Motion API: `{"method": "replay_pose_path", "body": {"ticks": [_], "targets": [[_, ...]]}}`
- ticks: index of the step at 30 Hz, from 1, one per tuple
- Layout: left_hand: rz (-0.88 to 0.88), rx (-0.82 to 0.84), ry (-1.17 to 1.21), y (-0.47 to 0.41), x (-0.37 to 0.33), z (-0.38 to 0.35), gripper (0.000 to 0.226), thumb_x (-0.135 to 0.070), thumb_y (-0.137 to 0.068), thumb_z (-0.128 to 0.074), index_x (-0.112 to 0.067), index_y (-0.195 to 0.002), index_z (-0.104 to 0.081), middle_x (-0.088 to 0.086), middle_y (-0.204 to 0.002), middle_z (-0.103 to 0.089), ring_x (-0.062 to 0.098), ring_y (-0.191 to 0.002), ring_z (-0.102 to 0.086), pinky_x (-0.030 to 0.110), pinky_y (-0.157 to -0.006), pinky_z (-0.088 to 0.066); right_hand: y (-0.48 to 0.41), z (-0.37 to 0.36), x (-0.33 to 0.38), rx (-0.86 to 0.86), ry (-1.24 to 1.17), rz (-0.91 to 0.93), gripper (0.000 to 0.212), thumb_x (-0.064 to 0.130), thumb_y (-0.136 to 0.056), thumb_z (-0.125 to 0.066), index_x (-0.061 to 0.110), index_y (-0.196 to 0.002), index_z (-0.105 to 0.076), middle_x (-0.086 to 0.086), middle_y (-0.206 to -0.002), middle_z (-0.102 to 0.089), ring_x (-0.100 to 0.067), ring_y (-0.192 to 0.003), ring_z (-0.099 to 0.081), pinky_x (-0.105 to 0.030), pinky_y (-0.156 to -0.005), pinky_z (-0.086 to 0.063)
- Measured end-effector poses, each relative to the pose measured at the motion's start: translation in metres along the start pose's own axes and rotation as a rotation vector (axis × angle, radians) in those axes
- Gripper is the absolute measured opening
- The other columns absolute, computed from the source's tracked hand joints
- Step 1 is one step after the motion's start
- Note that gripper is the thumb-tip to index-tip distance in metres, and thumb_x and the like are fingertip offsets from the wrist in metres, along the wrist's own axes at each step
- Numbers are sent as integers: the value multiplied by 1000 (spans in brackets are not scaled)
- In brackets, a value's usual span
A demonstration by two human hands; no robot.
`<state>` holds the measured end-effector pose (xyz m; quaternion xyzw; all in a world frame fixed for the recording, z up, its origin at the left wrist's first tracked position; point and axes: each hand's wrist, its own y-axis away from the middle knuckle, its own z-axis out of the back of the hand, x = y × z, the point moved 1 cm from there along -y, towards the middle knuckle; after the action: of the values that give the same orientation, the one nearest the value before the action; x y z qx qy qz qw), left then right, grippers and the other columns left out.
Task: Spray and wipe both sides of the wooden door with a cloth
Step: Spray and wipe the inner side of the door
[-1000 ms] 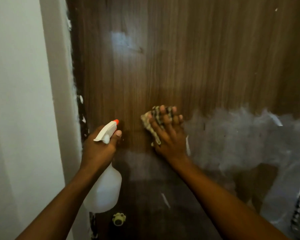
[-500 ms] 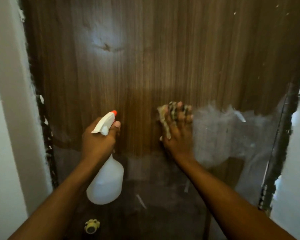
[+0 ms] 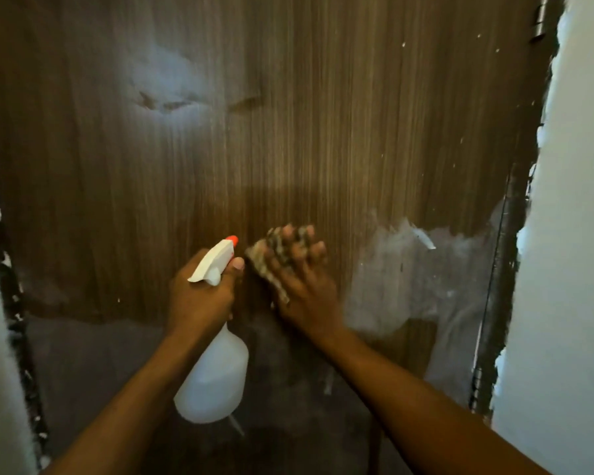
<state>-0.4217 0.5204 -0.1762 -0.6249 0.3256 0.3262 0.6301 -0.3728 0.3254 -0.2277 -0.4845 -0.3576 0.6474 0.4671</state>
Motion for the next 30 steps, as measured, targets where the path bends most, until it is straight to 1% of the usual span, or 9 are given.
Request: {"method": "replay_pose_path", "body": {"ticks": [4, 8, 11, 15, 17, 19, 24, 26, 30], "targets": [[5, 15, 13, -5, 2, -3, 26, -25, -86, -63, -25, -109, -52, 0, -94, -62, 15, -81, -62, 29, -57, -50, 47, 5, -32, 56, 80, 180, 63, 45, -92, -63, 30, -150, -43, -9, -163, -25, -39, -150, -19, -57, -119, -19], [-2, 47, 31, -17, -4, -1, 20, -26, -83, -62, -29, -100, -52, -1, -95, -60, 23, -93, -61, 36, -73, -52, 7, 16, -35, -44, 74, -128, 75, 47, -84, -65, 28, -152, -37, -12, -164, -17, -42, -151, -13, -60, -120, -13], [-69, 51, 36, -23, -6, 4, 21, -26, -86, -62, -30, -105, -56, -6, -92, -61, 13, -83, -61, 35, -66, -52, -34, 4, 21, -74, -30, -103, 69, 45, -88, -61, 26, -150, -39, -14, -162, -21, -43, -150, -15, -62, -119, -15], [1, 99, 69, -21, 17, 2, 69, -54, -69, -72, -15, -124, -55, 2, -108, -63, -2, -74, -64, 15, -61, -51, -5, -9, 23, -33, -11, 28, 62, 53, -93, -57, 29, -149, -44, -10, -162, -25, -39, -151, -17, -60, -119, -17], [40, 115, 28, -14, 26, -8, 27, -33, -82, -69, -32, -107, -61, 0, -106, -66, 8, -87, -64, 21, -68, -49, 23, -5, -4, -20, 29, -8, 64, 51, -92, -58, 30, -150, -42, -9, -163, -22, -38, -151, -15, -62, -118, -18], [39, 111, 47, -6, 27, -23, 19, -18, -86, -63, -34, -92, -57, -3, -92, -63, 16, -86, -61, 24, -65, -46, 39, 4, -38, 13, 98, -151, 72, 46, -89, -59, 30, -153, -31, -11, -165, -15, -39, -152, -10, -64, -118, -15], [26, 125, 84, 4, 19, -59, 26, -22, -86, -60, -17, -111, -55, 3, -96, -61, 16, -82, -59, 21, -60, -48, -12, 26, -92, -96, 44, -813, 61, 43, -100, -28, 27, -158, -13, -11, -167, -5, -34, -153, -1, -60, -120, -11], [38, 120, 108, 5, 17, -71, 32, -21, -87, -59, -11, -117, -56, 7, -101, -62, 18, -87, -60, 22, -66, -46, -18, 28, -92, -66, 41, -719, 62, 40, -100, -33, 23, -158, -20, -14, -166, -6, -37, -153, -1, -58, -121, -8], [4, 123, 133, 8, 9, -89, 22, -24, -86, -61, -21, -107, -55, 6, -94, -64, 16, -81, -62, 28, -63, -50, 61, 35, -113, 215, 181, -113, 91, 46, -84, -60, 28, -159, -11, -16, -166, -1, -42, -152, 0, -61, -120, -9]]}}
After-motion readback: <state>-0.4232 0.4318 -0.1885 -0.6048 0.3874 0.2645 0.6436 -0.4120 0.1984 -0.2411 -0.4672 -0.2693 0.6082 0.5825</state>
